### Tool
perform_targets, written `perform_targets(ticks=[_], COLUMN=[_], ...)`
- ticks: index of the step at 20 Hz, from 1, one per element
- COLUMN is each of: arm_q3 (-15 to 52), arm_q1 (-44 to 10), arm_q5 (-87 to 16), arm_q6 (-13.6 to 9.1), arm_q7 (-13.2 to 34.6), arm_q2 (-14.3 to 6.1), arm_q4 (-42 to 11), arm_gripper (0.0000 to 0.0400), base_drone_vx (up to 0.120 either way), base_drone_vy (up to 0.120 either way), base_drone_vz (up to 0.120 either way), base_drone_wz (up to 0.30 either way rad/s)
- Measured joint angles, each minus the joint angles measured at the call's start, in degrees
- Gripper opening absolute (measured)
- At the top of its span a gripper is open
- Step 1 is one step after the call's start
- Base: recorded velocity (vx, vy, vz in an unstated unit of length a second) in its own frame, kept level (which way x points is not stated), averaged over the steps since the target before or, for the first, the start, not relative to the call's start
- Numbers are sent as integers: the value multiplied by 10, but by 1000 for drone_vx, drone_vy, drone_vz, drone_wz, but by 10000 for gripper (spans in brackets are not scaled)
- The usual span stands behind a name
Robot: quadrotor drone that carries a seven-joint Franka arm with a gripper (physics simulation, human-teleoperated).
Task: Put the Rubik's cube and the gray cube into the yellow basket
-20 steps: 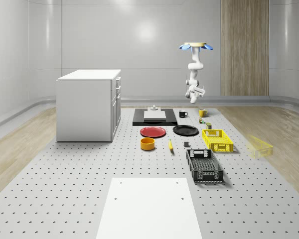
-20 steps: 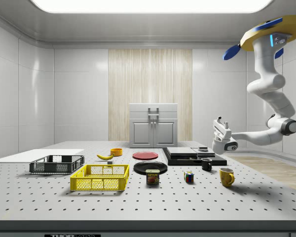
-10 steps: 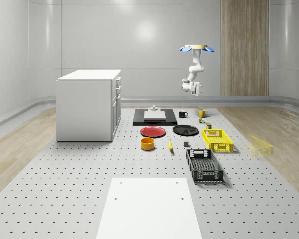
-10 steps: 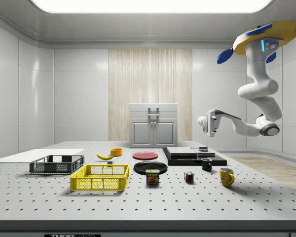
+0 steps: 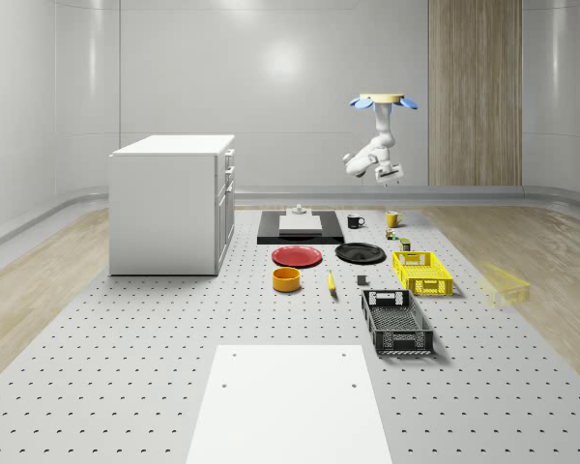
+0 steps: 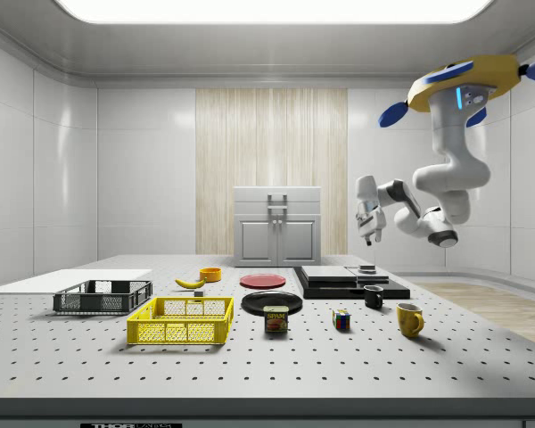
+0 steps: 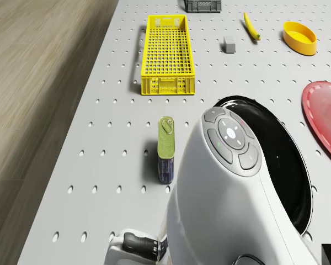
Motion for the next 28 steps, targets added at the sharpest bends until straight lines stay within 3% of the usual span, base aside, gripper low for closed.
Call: perform_targets(ticks=[4,9,16,28], arm_q3=[28,46,61,75], arm_q1=[-57,-95,-119,-137], arm_q5=[-31,-41,-37,-19], arm_q6=[-23,-30,-21,8], arm_q7=[37,63,81,97], arm_q2=[-22,-43,-68,-105], arm_q4=[-10,-13,-13,-11], arm_gripper=[400,400,400,400], base_drone_vx=[120,120,120,0], base_drone_vy=[-10,-96,0,-17], base_drone_vz=[-120,-120,-120,-120], base_drone_wz=[0,0,0,0])
